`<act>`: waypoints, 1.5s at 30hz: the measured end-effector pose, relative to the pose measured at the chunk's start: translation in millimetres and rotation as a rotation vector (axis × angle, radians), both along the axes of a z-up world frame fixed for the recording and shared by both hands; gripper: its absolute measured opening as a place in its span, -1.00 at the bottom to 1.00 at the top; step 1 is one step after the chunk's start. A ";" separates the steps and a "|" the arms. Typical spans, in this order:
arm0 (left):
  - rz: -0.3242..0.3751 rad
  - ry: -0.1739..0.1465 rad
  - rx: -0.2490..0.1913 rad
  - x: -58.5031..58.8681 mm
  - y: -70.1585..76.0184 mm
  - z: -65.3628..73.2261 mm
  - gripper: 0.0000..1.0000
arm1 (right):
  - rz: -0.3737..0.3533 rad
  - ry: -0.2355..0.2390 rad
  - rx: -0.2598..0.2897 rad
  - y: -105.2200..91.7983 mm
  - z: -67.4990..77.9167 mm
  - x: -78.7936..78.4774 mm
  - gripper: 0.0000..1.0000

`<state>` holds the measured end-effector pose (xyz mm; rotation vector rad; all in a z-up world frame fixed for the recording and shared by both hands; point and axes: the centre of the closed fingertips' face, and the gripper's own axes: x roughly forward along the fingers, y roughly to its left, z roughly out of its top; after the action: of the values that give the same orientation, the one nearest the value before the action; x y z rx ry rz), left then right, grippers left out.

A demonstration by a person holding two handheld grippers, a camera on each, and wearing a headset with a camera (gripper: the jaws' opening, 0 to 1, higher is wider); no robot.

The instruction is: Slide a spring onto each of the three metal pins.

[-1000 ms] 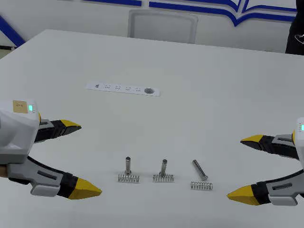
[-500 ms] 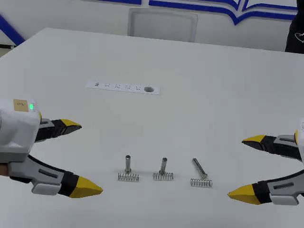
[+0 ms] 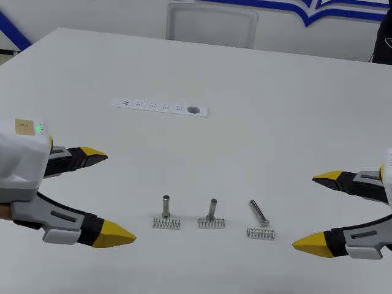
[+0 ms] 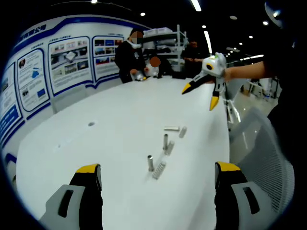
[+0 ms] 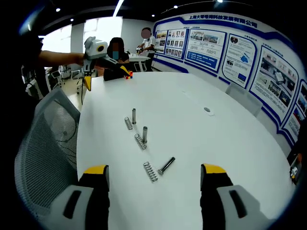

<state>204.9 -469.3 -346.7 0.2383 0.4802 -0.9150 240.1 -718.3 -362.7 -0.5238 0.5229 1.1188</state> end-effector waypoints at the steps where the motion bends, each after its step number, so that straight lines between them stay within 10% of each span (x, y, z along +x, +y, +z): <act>1: 0.003 0.002 -0.003 0.0 0.3 -0.2 1.00 | 0.003 0.005 0.009 1.8 -0.2 -0.4 0.58; 45: 0.038 0.061 -0.059 2.3 -2.7 -20.9 0.97 | -0.111 0.127 0.086 31.3 -45.7 45.0 0.15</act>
<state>207.2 -472.1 -367.6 0.1477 0.5122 -0.9001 285.1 -687.0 -408.4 -0.3461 0.6043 1.0680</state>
